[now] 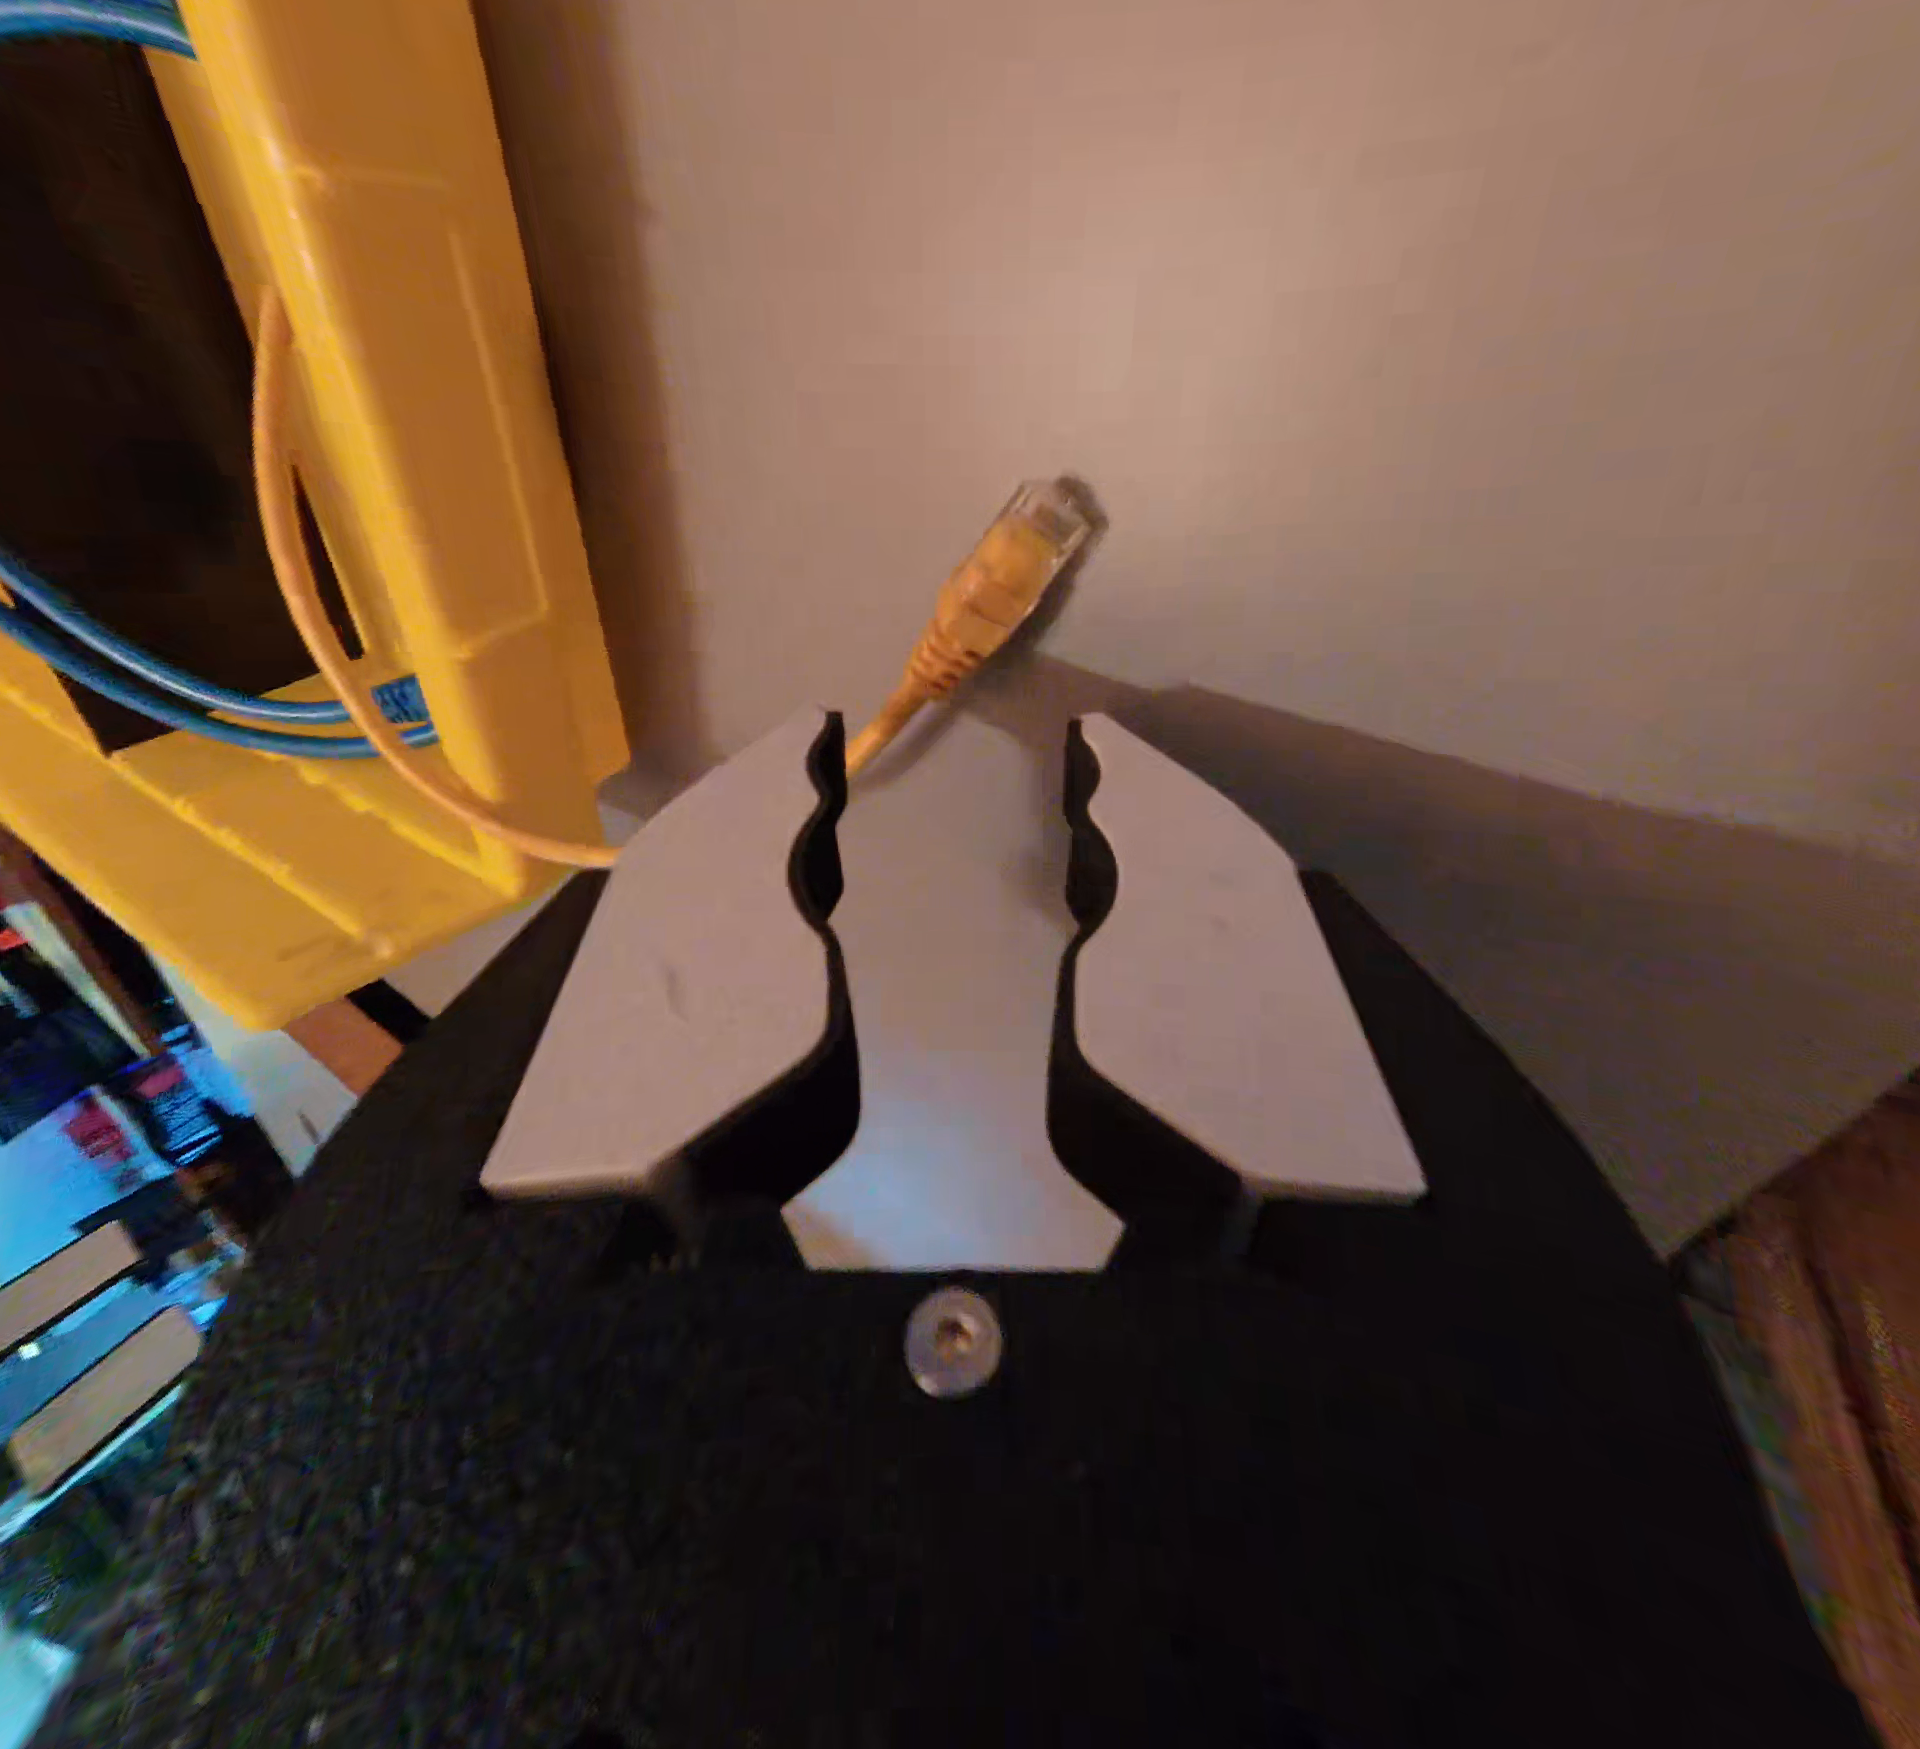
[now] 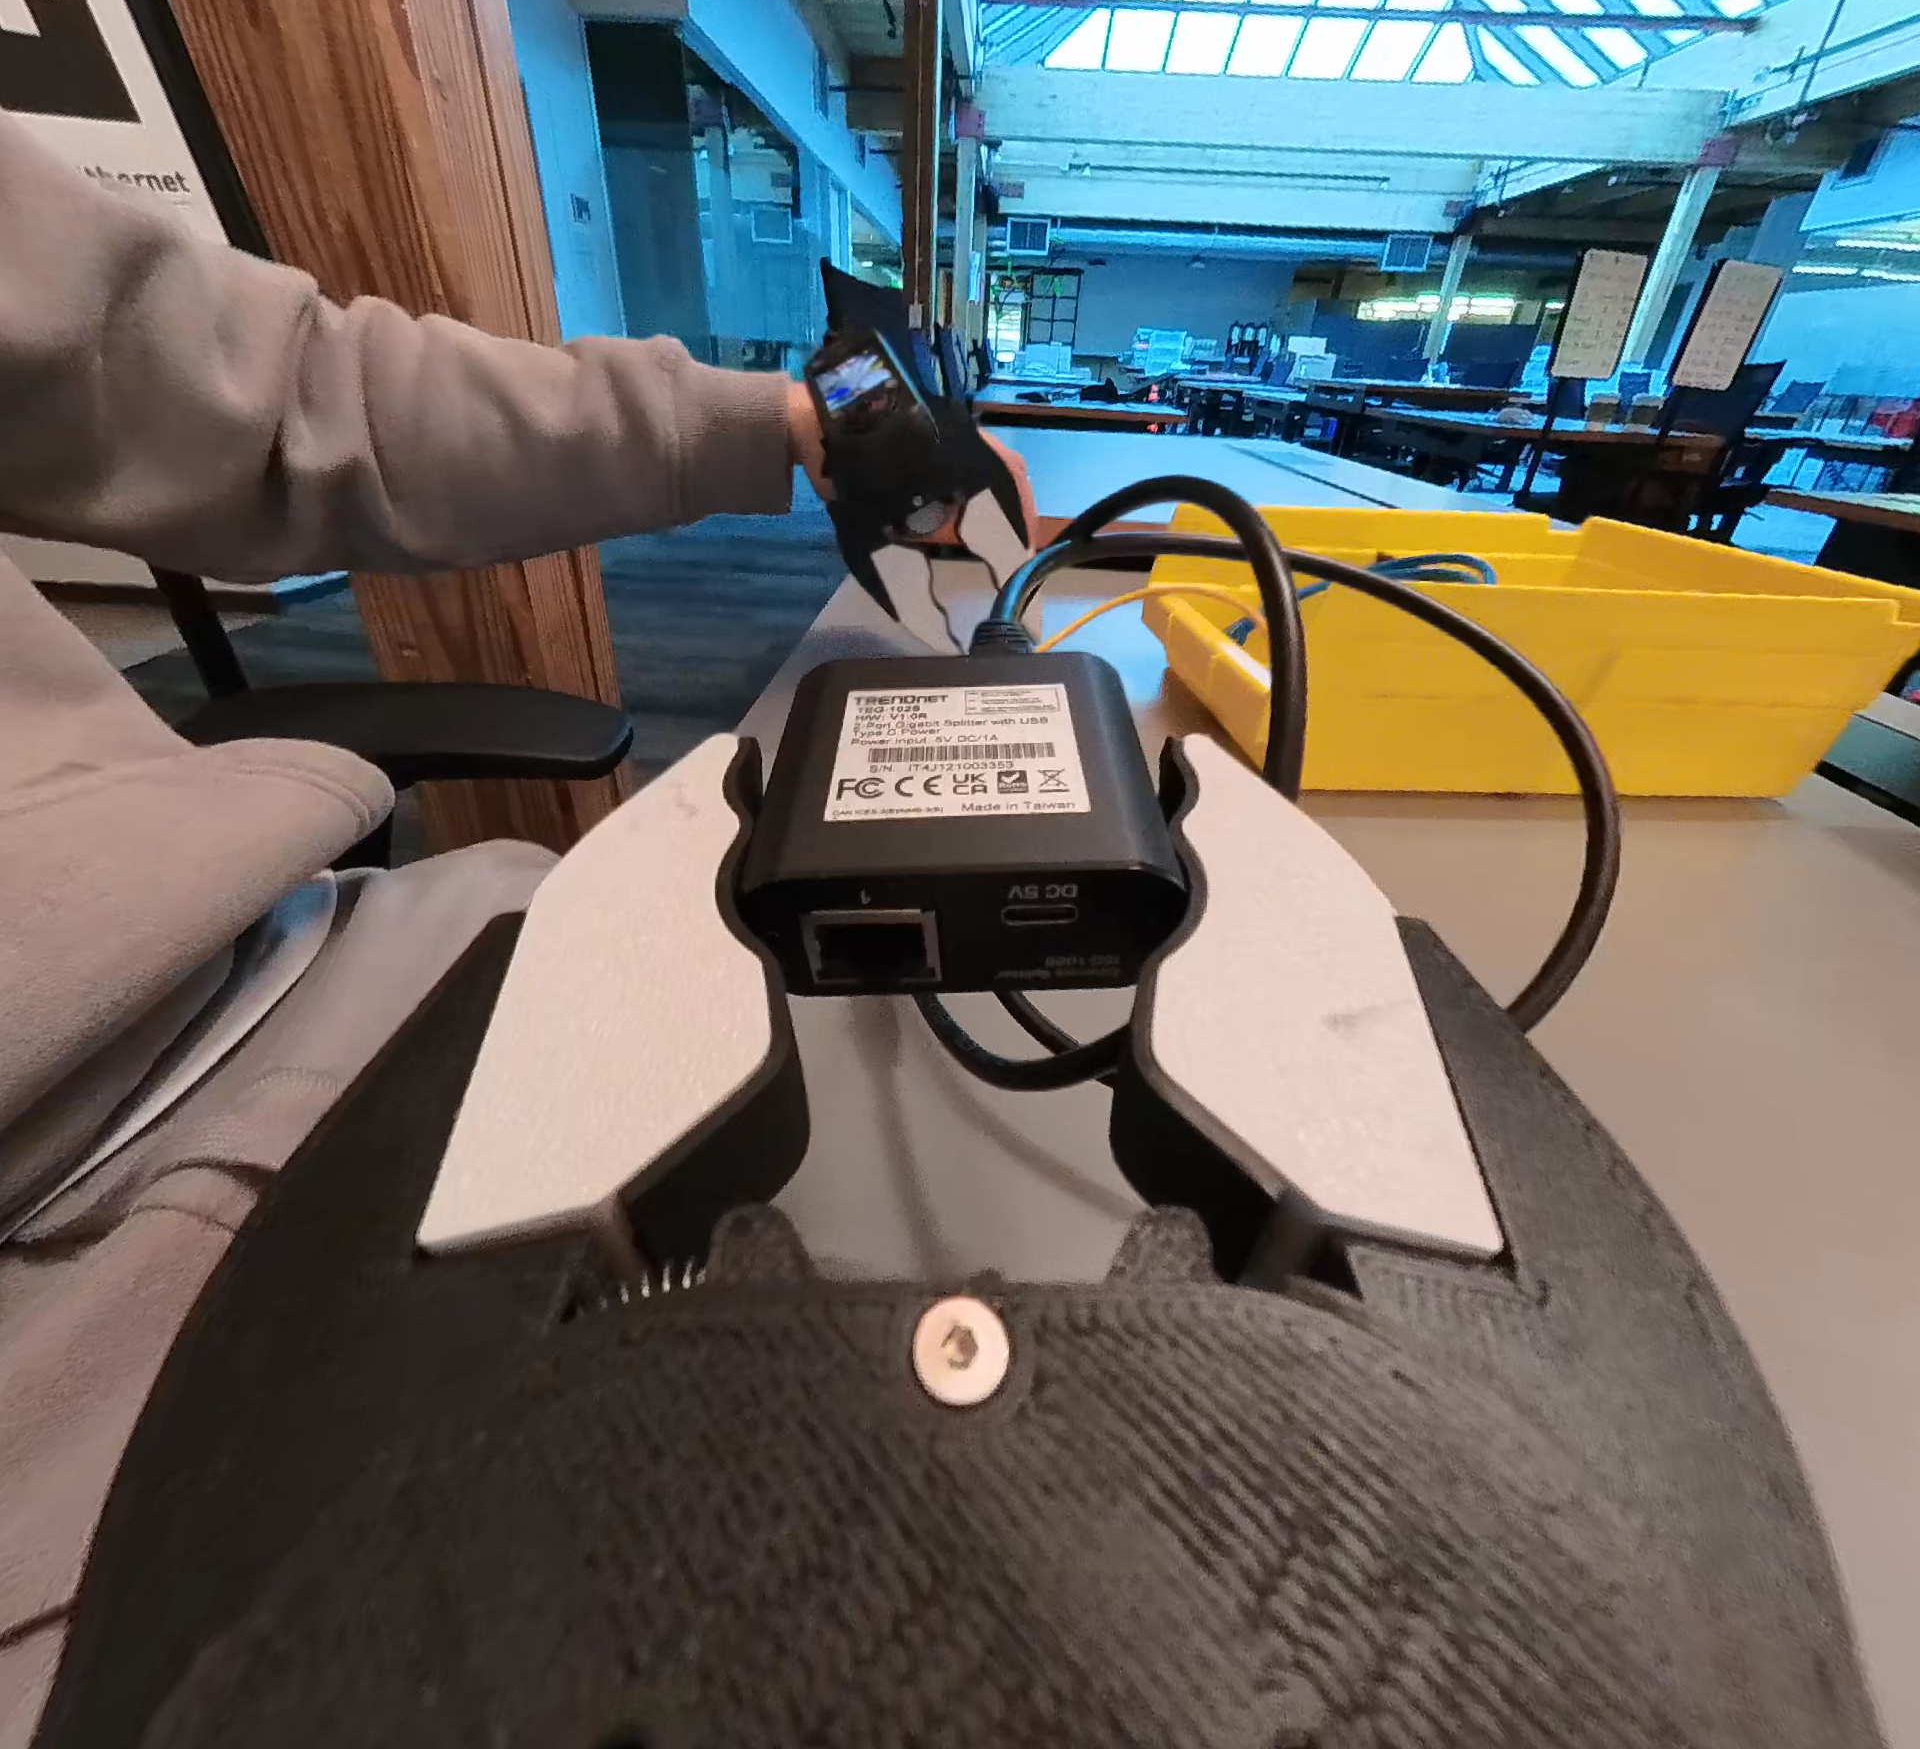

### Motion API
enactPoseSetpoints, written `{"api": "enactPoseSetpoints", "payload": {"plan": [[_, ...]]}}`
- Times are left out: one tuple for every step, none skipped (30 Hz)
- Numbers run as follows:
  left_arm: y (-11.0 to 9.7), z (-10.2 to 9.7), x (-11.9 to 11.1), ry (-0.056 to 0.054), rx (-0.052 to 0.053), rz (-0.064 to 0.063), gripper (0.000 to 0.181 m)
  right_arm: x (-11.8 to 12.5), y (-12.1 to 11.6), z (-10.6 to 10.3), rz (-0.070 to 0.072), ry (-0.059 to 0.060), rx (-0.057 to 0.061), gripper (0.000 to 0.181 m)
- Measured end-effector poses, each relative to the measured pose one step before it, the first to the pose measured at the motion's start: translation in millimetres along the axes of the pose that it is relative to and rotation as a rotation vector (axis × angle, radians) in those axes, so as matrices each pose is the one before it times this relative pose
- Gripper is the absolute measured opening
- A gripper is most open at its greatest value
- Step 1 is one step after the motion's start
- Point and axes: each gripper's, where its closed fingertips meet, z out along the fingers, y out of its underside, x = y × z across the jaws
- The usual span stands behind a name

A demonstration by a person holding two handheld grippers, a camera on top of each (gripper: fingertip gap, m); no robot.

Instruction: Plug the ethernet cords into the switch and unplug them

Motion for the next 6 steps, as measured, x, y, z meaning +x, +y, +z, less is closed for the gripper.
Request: {"api": "enactPoseSetpoints", "payload": {"plan": [[2.02, 3.79, -4.63, -0.0313, -0.0115, 0.022, 0.04, -1.0, 1.62, 1.43, -0.0034, -0.0059, -0.0133, 0.073], [0.83, 3.68, -4.94, -0.0217, -0.0052, 0.007, 0.039, -1.0, 1.62, 1.45, -0.0046, -0.0043, -0.0136, 0.073], [-0.56, 3.25, -3.09, -0.0048, 0.0029, 0.0005, 0.037, -1.28, 1.58, 1.41, -0.006, -0.0052, -0.013, 0.073], [-0.92, 3.49, -1.21, 0.0078, 0.0046, -0.0023, 0.032, -1.27, 1.2, 1.1, -0.0074, -0.0049, -0.0106, 0.073], [-0.77, 3.34, -1.54, 0.003, 0.0049, -0.0062, 0.025, -0.98, 0.96, 0.86, -0.0071, -0.0018, -0.0084, 0.073], [-0.35, 2.45, -0.77, 0.0076, 0.0031, -0.0158, 0.019, -0.86, 0.75, 0.61, -0.0067, -0.0016, -0.0062, 0.073]]}}
